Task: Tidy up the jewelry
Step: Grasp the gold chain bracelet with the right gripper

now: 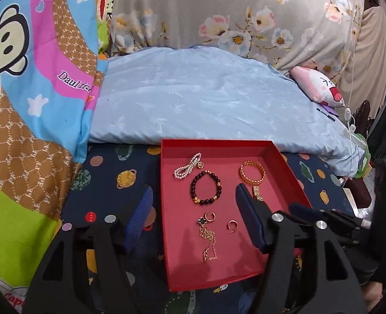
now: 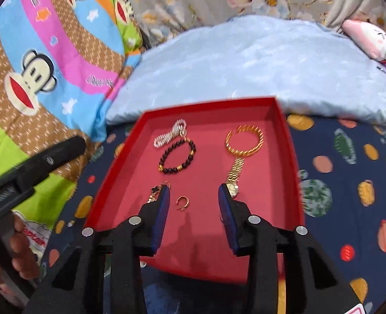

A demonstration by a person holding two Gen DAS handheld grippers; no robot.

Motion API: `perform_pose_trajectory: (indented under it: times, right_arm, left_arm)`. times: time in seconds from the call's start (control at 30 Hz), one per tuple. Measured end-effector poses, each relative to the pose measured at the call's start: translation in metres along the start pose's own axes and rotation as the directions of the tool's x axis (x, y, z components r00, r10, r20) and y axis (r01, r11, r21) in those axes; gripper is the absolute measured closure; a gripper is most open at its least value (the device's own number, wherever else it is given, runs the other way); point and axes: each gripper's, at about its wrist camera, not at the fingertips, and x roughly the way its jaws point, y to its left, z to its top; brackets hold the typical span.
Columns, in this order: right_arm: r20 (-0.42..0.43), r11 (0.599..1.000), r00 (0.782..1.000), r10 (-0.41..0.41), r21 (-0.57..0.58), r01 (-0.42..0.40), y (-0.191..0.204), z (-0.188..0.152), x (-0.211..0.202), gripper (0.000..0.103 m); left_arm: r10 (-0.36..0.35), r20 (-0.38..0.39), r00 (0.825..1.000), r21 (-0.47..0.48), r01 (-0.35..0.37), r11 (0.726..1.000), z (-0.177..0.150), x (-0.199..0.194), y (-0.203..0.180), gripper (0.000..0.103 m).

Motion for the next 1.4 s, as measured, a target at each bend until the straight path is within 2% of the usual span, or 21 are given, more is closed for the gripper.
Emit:
perform_pose_trajectory:
  times: [0.13, 0.23, 0.33, 0.5, 0.63, 0.73, 0.97, 1.1, 1.4]
  right_arm:
    - [0.048, 1.0, 0.999, -0.011, 0.011, 0.011, -0.003, -0.016, -0.042, 0.06]
    - [0.056, 0.999, 0.998, -0.009, 0.036, 0.007, -0.007, -0.041, -0.07, 0.06]
    - [0.051, 0.998, 0.998, -0.043, 0.049, 0.041, -0.009, -0.072, -0.091, 0.06]
    - [0.005, 0.996, 0.997, -0.074, 0.058, 0.073, -0.005, -0.12, -0.103, 0.06]
    - [-0.055, 0.996, 0.996, -0.074, 0.045, 0.077, 0.002, -0.148, -0.092, 0.062]
    - [-0.065, 0.994, 0.992, -0.105, 0.015, 0.106, 0.009, -0.157, -0.081, 0.065]
    - [-0.097, 0.993, 0.989, -0.114, -0.009, 0.114, 0.013, -0.157, -0.05, 0.079]
    - [-0.114, 0.99, 0.984, -0.139, -0.026, 0.137, 0.012, -0.156, -0.037, 0.089]
    - [-0.11, 0.991, 0.985, -0.132, -0.006, 0.132, 0.002, -0.159, -0.041, 0.097]
  left_arm:
    - [0.002, 0.023, 1.0, 0.005, -0.002, 1.0, -0.012, -0.03, 0.002, 0.032]
    - [-0.016, 0.012, 1.0, -0.009, 0.016, 1.0, -0.031, -0.05, 0.006, 0.031]
    - [-0.012, -0.009, 1.0, -0.011, 0.012, 1.0, -0.051, -0.061, 0.007, 0.031]
    - [-0.023, -0.056, 0.998, -0.024, 0.022, 0.999, -0.093, -0.073, 0.001, 0.031]
    - [-0.034, -0.102, 0.994, -0.038, 0.03, 0.999, -0.121, -0.073, -0.005, 0.031]
    - [-0.038, -0.135, 0.99, -0.052, 0.032, 0.998, -0.138, -0.072, -0.007, 0.031]
    - [-0.026, -0.186, 0.982, -0.055, 0.016, 0.998, -0.162, -0.067, -0.007, 0.031]
    - [-0.033, -0.2, 0.979, -0.07, 0.019, 0.997, -0.167, -0.064, -0.004, 0.031]
    - [-0.056, -0.211, 0.976, -0.064, 0.043, 0.997, -0.169, -0.062, -0.011, 0.031]
